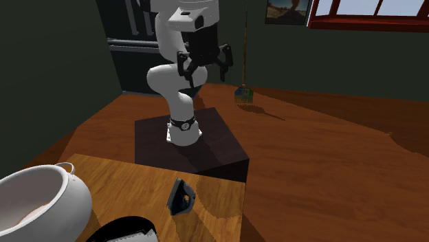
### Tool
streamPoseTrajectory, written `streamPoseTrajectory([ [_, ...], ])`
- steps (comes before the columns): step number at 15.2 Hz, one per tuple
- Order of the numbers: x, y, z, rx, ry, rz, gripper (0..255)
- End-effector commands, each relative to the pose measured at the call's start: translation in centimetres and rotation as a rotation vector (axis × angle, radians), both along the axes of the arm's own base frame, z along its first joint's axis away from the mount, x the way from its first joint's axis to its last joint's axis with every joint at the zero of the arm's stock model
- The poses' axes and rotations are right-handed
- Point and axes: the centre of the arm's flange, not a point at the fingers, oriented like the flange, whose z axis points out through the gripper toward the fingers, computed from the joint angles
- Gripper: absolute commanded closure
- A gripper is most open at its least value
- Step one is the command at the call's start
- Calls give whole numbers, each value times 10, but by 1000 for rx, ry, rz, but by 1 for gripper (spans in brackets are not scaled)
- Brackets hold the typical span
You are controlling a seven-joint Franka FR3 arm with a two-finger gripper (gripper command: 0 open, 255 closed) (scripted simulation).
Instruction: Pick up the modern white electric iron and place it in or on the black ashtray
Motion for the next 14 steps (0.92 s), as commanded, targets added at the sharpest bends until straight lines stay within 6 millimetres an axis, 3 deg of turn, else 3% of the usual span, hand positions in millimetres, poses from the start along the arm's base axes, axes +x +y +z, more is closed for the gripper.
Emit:
streamPoseTrajectory([
  [1, 0, 0, 0, 0, 0, 0, 0],
  [14, 123, -62, -129, -99, 218, -16, 0],
])
